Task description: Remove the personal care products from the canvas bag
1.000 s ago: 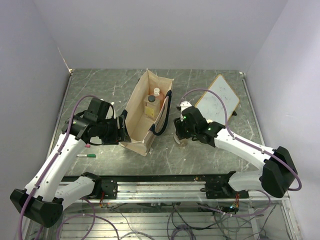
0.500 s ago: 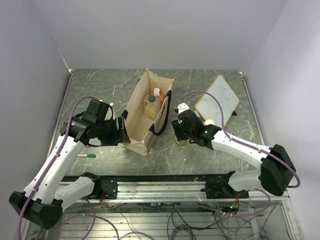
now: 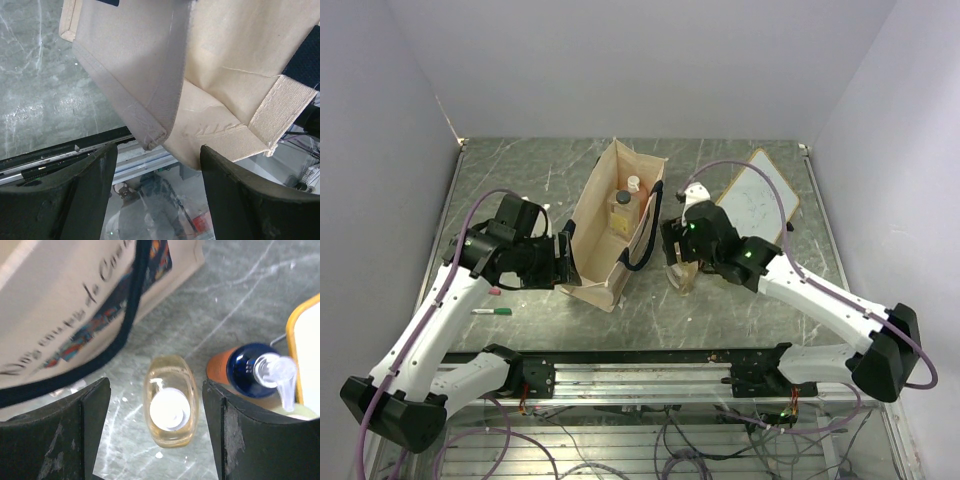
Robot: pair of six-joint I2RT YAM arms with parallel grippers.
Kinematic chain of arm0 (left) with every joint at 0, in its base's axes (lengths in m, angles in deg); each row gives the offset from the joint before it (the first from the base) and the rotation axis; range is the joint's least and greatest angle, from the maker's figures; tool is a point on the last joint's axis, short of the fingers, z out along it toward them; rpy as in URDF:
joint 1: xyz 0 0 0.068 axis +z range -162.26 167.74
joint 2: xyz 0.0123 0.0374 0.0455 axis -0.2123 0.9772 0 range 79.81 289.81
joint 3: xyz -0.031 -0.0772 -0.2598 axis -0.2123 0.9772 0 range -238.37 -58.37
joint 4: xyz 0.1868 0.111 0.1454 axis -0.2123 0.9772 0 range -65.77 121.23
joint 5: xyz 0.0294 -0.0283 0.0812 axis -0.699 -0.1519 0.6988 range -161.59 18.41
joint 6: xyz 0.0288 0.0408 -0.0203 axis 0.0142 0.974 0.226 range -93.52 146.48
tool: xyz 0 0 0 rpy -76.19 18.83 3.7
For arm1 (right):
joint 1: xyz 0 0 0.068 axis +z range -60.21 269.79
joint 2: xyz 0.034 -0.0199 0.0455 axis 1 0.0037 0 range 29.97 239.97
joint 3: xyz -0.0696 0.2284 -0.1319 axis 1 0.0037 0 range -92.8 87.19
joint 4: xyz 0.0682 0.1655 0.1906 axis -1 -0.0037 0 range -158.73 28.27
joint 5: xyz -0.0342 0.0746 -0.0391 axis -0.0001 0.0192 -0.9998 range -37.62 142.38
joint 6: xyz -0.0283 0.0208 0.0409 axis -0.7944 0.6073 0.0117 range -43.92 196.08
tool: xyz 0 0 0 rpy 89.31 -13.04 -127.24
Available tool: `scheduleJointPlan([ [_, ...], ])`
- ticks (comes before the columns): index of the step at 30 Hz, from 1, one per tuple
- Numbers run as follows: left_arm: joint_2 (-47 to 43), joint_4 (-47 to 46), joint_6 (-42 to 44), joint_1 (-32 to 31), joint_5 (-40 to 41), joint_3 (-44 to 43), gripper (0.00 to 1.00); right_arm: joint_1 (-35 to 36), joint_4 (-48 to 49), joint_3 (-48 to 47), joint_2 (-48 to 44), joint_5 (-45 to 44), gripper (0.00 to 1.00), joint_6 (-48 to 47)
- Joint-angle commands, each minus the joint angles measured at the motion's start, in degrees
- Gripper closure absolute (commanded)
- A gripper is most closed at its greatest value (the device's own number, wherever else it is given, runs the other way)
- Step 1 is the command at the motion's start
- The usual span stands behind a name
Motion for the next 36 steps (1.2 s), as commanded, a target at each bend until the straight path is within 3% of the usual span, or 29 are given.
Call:
scheduleJointPlan([
  [1, 0.11, 2.3, 1.72, 0.09, 0.62, -2.01, 0.22, 0.31, -3.39, -7.75, -0.12, -0.26, 0.26, 0.0],
  [10, -2.28, -3.54, -2.83, 0.13, -0.24, 0.51, 0.22, 0.81, -10.28, -24.65, 8.16, 3.06, 0.23, -4.64],
  [19, -1.34, -2.44, -3.94, 0.13, 2.44, -1.86, 0.22, 0.84, -13.23, -42.05, 22.96, 6.81, 0.22, -8.2],
  [27, -2.61, -1.42, -6.67, 0.13, 2.75, -2.6, 0.23, 0.8, -13.17, -47.84, 32.23, 9.68, 0.27, -10.14],
  [36, -1.68, 1.8, -6.53, 0.13, 2.28, -6.4, 0.23, 0.7, -16.06, -53.53, 40.66, 5.49, 0.27, -12.64],
])
